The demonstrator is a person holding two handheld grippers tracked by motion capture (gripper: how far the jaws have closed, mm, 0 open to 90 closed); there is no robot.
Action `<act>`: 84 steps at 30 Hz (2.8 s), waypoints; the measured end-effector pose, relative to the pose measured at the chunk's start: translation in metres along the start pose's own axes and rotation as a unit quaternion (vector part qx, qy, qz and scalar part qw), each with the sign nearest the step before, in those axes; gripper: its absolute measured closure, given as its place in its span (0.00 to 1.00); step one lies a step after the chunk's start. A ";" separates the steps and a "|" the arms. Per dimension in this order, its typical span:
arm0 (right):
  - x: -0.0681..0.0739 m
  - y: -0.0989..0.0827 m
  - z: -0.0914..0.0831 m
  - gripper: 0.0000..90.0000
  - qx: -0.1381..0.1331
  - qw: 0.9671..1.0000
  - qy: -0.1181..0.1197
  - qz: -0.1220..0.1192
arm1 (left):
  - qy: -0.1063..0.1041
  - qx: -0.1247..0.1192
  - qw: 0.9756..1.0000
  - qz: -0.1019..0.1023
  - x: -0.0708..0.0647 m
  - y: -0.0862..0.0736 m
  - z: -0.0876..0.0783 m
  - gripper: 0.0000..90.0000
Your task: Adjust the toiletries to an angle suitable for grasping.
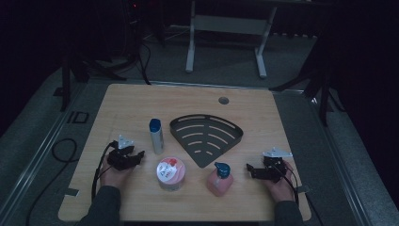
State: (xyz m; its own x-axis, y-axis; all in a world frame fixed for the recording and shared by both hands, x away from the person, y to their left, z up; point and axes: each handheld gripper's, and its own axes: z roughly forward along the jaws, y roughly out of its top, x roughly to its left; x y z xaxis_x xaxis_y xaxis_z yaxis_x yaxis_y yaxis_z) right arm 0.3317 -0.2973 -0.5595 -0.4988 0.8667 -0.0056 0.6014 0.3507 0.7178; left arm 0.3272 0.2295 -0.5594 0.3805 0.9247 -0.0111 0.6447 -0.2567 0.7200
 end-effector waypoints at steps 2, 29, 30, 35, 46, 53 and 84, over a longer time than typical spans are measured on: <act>0.000 0.000 0.000 0.12 0.000 1.000 0.000 0.000 | 0.003 0.006 1.000 -0.001 0.000 0.000 -0.001 0.50; 0.000 0.000 0.000 0.12 0.000 1.000 -0.001 0.000 | -0.123 -0.084 0.982 0.119 -0.069 0.042 -0.081 1.00; 0.000 0.000 0.000 0.12 0.000 1.000 -0.001 0.000 | -0.127 -0.082 0.981 0.123 -0.072 0.045 -0.080 1.00; 0.000 0.000 0.000 0.12 0.000 1.000 0.000 0.000 | -0.141 -0.074 0.978 0.137 -0.085 0.051 -0.076 1.00; 0.000 0.000 0.000 0.12 0.000 1.000 -0.001 0.000 | -0.157 -0.031 0.971 0.179 -0.109 0.038 -0.073 1.00; 0.001 -0.001 -0.001 0.15 -0.002 1.000 -0.003 0.001 | -0.165 -0.010 0.966 0.199 -0.116 0.030 -0.075 1.00; 0.059 -0.009 -0.079 0.72 -0.077 0.994 0.066 -0.037 | -0.162 0.014 0.968 0.191 -0.099 0.009 -0.097 1.00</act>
State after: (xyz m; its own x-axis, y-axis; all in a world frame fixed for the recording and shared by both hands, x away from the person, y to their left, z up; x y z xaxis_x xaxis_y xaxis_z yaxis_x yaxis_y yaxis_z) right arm 0.2471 -0.2779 -0.5114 -0.6212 0.7833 0.0223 0.4633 0.3442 0.8166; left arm 0.2311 0.1630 -0.4851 0.7793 0.6258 0.0315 0.4323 -0.5733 0.6961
